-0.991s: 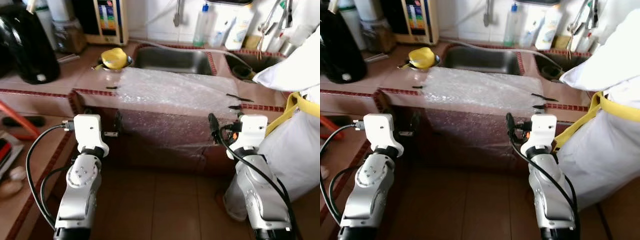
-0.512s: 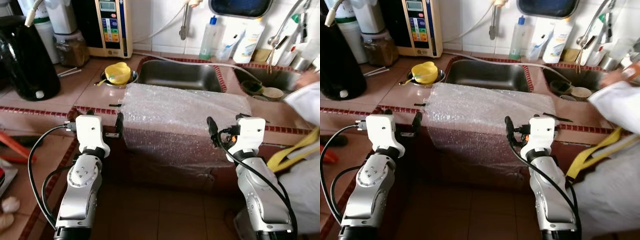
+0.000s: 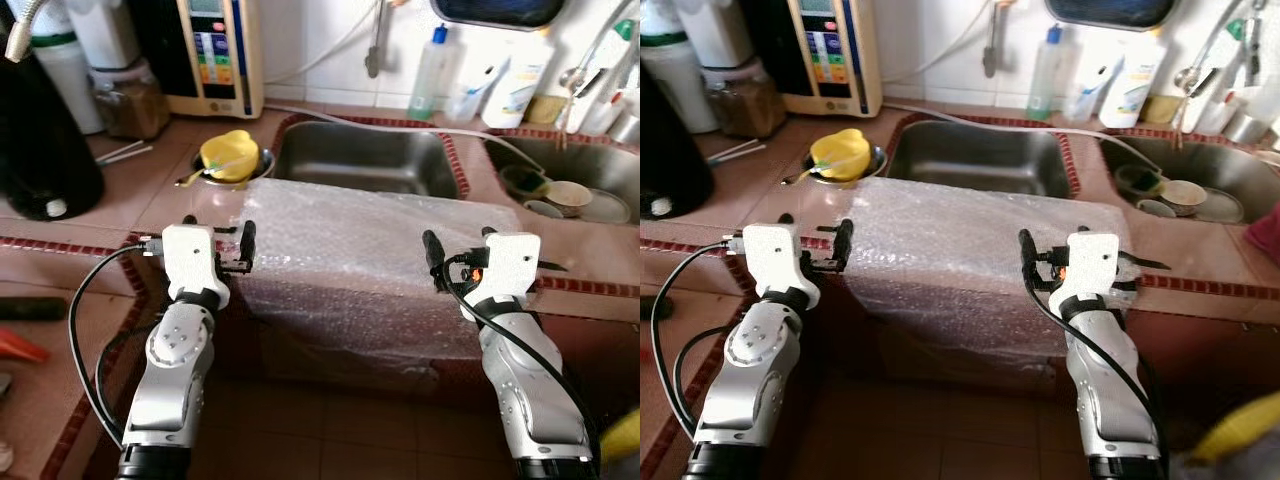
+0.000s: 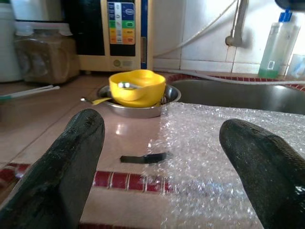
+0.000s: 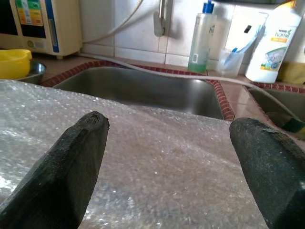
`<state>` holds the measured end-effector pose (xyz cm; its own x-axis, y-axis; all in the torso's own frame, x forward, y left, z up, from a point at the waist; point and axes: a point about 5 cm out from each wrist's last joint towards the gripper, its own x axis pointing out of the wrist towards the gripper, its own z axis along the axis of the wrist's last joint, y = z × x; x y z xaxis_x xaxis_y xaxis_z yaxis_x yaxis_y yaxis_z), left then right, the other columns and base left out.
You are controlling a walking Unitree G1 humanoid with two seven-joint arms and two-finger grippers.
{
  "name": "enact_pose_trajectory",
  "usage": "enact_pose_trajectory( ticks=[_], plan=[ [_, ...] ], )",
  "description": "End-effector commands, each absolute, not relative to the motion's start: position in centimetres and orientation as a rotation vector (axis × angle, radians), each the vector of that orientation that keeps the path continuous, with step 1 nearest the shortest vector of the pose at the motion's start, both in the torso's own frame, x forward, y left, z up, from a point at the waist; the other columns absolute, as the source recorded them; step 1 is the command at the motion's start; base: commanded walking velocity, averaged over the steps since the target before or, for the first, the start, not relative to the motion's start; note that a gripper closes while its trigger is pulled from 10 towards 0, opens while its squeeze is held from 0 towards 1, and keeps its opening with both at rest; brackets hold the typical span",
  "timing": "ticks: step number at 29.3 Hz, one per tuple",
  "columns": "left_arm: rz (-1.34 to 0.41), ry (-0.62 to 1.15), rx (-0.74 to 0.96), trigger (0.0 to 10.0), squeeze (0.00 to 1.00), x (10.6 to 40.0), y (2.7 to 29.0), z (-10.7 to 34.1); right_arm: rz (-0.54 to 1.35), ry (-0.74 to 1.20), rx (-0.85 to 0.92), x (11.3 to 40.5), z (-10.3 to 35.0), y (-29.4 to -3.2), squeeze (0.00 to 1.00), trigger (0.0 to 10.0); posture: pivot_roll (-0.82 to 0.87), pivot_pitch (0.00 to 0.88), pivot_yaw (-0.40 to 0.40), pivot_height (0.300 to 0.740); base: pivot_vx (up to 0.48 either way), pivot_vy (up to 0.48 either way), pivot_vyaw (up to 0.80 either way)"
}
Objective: Kitchen organization
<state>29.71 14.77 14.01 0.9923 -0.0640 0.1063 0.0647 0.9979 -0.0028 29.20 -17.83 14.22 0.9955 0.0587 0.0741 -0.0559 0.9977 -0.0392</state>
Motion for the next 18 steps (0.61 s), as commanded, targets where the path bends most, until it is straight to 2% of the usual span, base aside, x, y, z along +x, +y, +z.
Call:
enact_pose_trajectory(
  ticks=[1,6,18],
  plan=[
    [-0.075,-0.105,-0.011,10.0,0.00,29.88,14.47,14.13,0.041,-0.095,-0.046,29.24,14.59,-18.14,0.00,10.0,0.01,0.000,-0.019,0.740,0.000,0.000,0.00],
    [-0.072,-0.100,-0.017,10.0,0.00,29.91,14.48,14.04,0.042,-0.095,-0.049,29.27,14.57,-18.13,0.00,10.0,0.01,0.000,-0.019,0.740,0.000,-0.237,0.00],
    [-0.073,-0.089,-0.030,10.0,0.00,29.90,14.49,13.92,0.040,-0.089,-0.059,29.20,14.40,-18.10,0.00,10.0,0.00,0.000,-0.018,0.740,0.000,-0.369,0.00]
  ],
)
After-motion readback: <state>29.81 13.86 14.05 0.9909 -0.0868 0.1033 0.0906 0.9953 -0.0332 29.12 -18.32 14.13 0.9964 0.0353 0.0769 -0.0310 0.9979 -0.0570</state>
